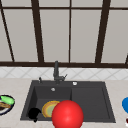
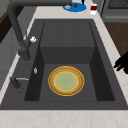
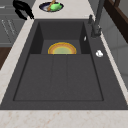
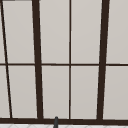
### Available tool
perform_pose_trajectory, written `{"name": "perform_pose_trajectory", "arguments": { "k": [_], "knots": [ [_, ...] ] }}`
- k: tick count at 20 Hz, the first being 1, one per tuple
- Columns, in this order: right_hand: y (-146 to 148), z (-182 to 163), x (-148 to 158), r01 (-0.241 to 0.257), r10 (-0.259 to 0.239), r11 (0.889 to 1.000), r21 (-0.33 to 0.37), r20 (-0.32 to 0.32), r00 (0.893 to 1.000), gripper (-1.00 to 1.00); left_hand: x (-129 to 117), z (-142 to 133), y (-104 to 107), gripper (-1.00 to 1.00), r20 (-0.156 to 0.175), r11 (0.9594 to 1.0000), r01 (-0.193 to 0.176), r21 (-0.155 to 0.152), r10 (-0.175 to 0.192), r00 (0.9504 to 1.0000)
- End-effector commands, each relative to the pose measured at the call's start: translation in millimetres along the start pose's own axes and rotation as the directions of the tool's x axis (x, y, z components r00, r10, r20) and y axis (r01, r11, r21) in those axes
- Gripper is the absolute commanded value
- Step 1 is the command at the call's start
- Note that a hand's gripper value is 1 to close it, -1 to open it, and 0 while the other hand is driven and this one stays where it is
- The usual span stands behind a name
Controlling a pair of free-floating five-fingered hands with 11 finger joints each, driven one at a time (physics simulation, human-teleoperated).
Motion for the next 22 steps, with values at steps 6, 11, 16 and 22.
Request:
{"name": "perform_pose_trajectory", "arguments": {
  "k": [6,11,16,22],
  "knots": [
    [2.8,-22.0,13.6,-0.044,0.049,0.979,0.198,-0.022,0.999,-1.00,0.0,0.0,0.0,0.00,0.000,1.0000,0.000,0.000,0.000,1.0000],
    [6.4,-37.7,23.8,-0.082,0.092,0.971,0.224,-0.031,0.995,1.00,0.0,0.0,0.0,0.00,0.000,1.0000,0.000,0.000,0.000,1.0000],
    [-3.5,-47.8,25.3,-0.069,0.075,0.993,0.093,-0.066,0.995,1.00,0.0,0.0,0.0,0.00,0.000,1.0000,0.000,0.000,0.000,1.0000],
    [-22.3,-48.7,25.2,-0.032,0.032,0.999,-0.002,-0.089,0.996,1.00,0.0,0.0,0.0,0.00,0.000,1.0000,0.000,0.000,0.000,1.0000]
  ]
}}
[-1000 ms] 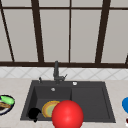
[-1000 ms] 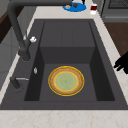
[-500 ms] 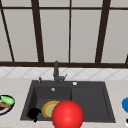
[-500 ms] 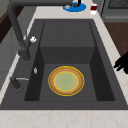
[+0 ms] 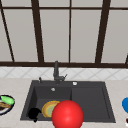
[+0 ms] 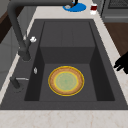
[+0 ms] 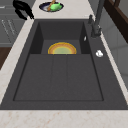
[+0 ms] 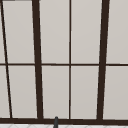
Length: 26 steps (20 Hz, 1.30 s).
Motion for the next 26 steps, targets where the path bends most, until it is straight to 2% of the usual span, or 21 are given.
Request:
{"name": "perform_pose_trajectory", "arguments": {
  "k": [1,3,5,10,15,26],
  "knots": [
    [-16.2,4.8,0.0,0.000,-0.001,1.000,-0.026,-0.029,1.000,1.00,0.0,0.0,0.0,0.00,0.000,1.0000,0.000,0.000,0.000,1.0000],
    [-29.5,17.5,5.7,0.011,-0.012,1.000,-0.028,-0.021,1.000,1.00,0.0,0.0,0.0,0.00,0.000,1.0000,0.000,0.000,0.000,1.0000],
    [-41.0,26.9,15.6,0.001,-0.001,0.999,-0.032,-0.010,1.000,1.00,0.0,0.0,0.0,0.00,0.000,1.0000,0.000,0.000,0.000,1.0000],
    [-67.6,48.5,43.3,-0.006,0.006,1.000,-0.001,-0.024,1.000,1.00,0.0,0.0,0.0,0.00,0.000,1.0000,0.000,0.000,0.000,1.0000],
    [-89.9,66.0,76.5,-0.010,0.010,1.000,-0.003,-0.034,0.999,1.00,0.0,0.0,0.0,0.00,0.000,1.0000,0.000,0.000,0.000,1.0000],
    [-119.6,96.3,157.3,0.003,-0.003,1.000,-0.005,-0.024,1.000,1.00,0.0,0.0,0.0,0.00,0.000,1.0000,0.000,0.000,0.000,1.0000]
  ]
}}
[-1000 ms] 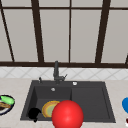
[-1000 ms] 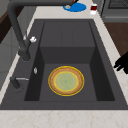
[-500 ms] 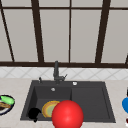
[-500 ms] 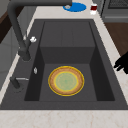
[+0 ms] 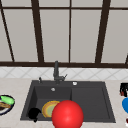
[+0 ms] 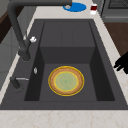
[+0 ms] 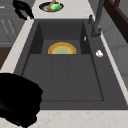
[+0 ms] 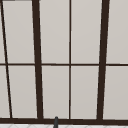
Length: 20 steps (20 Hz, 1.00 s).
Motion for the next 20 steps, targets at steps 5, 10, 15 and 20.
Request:
{"name": "perform_pose_trajectory", "arguments": {
  "k": [5,10,15,20],
  "knots": [
    [-14.2,23.3,57.9,0.023,-0.023,1.000,0.001,0.013,1.000,1.00,0.0,0.0,0.0,0.00,0.000,1.0000,0.000,0.000,0.000,1.0000],
    [-18.9,41.1,87.4,0.042,-0.042,0.999,0.013,0.025,0.999,1.00,0.0,0.0,0.0,0.00,0.000,1.0000,0.000,0.000,0.000,1.0000],
    [-24.9,58.4,124.6,0.046,-0.046,0.999,0.004,0.027,0.999,1.00,0.0,0.0,0.0,0.00,0.000,1.0000,0.000,0.000,0.000,1.0000],
    [-22.8,71.2,162.7,0.036,-0.036,0.999,0.003,0.022,0.999,1.00,0.0,0.0,0.0,0.00,0.000,1.0000,0.000,0.000,0.000,1.0000]
  ]
}}
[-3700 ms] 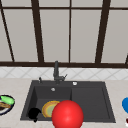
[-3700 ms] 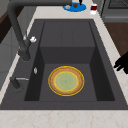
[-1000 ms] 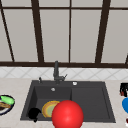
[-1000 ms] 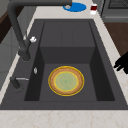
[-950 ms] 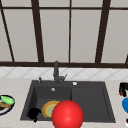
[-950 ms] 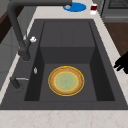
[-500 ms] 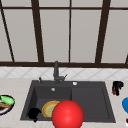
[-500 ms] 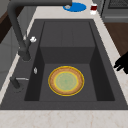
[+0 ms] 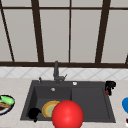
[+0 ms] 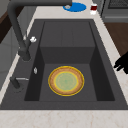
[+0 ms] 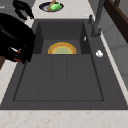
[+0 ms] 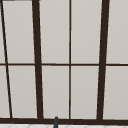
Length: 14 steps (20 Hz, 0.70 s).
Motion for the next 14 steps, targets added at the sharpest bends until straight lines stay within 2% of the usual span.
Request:
{"name": "perform_pose_trajectory", "arguments": {
  "k": [1,8,10,14],
  "knots": [
    [1.6,10.6,29.5,0.011,-0.011,1.000,0.001,0.006,1.000,1.00,0.0,0.0,0.0,0.00,0.000,1.0000,0.000,0.000,0.000,1.0000],
    [10.0,28.7,78.4,0.008,-0.008,1.000,0.004,0.021,1.000,1.00,0.0,0.0,0.0,0.00,0.000,1.0000,0.000,0.000,0.000,1.0000],
    [11.1,30.6,87.8,0.022,-0.023,0.999,0.028,0.048,0.999,1.00,0.0,0.0,0.0,0.00,0.000,1.0000,0.000,0.000,0.000,1.0000],
    [20.6,31.6,121.1,0.011,-0.011,1.000,0.003,0.029,1.000,1.00,0.0,0.0,0.0,0.00,0.000,1.0000,0.000,0.000,0.000,1.0000]
  ]
}}
